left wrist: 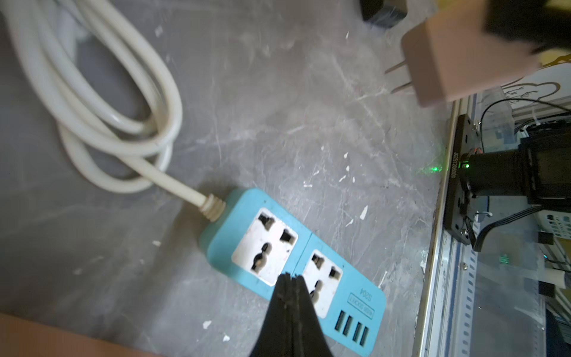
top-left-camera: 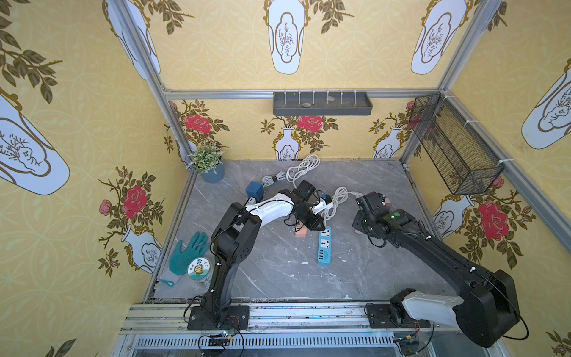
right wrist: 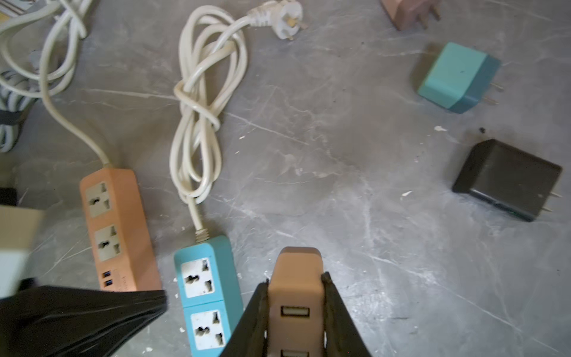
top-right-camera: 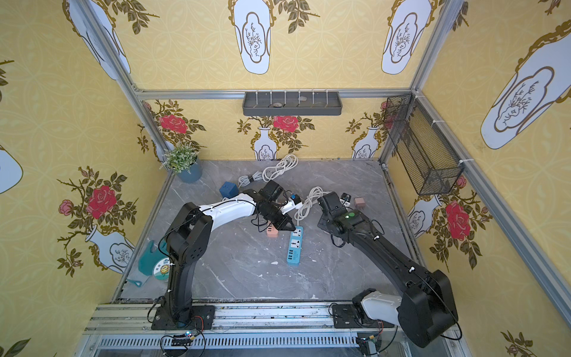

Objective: Pull the plug off the socket
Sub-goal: Remove the plug from the socket, then place the plug at the center of the board.

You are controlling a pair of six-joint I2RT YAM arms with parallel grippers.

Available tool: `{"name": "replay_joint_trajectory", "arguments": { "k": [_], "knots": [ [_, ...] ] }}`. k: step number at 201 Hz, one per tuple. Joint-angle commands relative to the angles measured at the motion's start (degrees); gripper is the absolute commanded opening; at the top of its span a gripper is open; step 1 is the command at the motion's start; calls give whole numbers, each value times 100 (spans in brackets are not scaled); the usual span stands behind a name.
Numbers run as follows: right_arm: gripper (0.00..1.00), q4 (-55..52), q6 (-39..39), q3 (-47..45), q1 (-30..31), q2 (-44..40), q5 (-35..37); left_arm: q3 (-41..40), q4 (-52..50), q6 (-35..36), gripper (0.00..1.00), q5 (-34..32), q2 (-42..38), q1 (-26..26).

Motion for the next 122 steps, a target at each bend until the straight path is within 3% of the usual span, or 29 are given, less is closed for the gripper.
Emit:
{"name": "replay_joint_trajectory", "arguments": {
  "k": [1, 20, 45, 97, 122],
  "knots": [
    [0, -73, -274, -7, -320, -31, -22, 316, -316, 298, 18, -22, -116, -3],
    [0, -68, -418, 76, -646, 42, -49, 470, -446, 378, 27, -32, -323, -3],
    [0, -56, -590, 368, -917, 362, 118, 377, -561, 610, 49, -261, -739, -3],
    [0, 107, -1164, 1337, -1438, 1632, 510, -492, -651, 1114, 94, -1593, -1896, 184],
    [0, -61, -1423, 2105, -1576, 2419, 904, -1066, -718, 1123, 100, -1684, -2498, 638]
  ]
}}
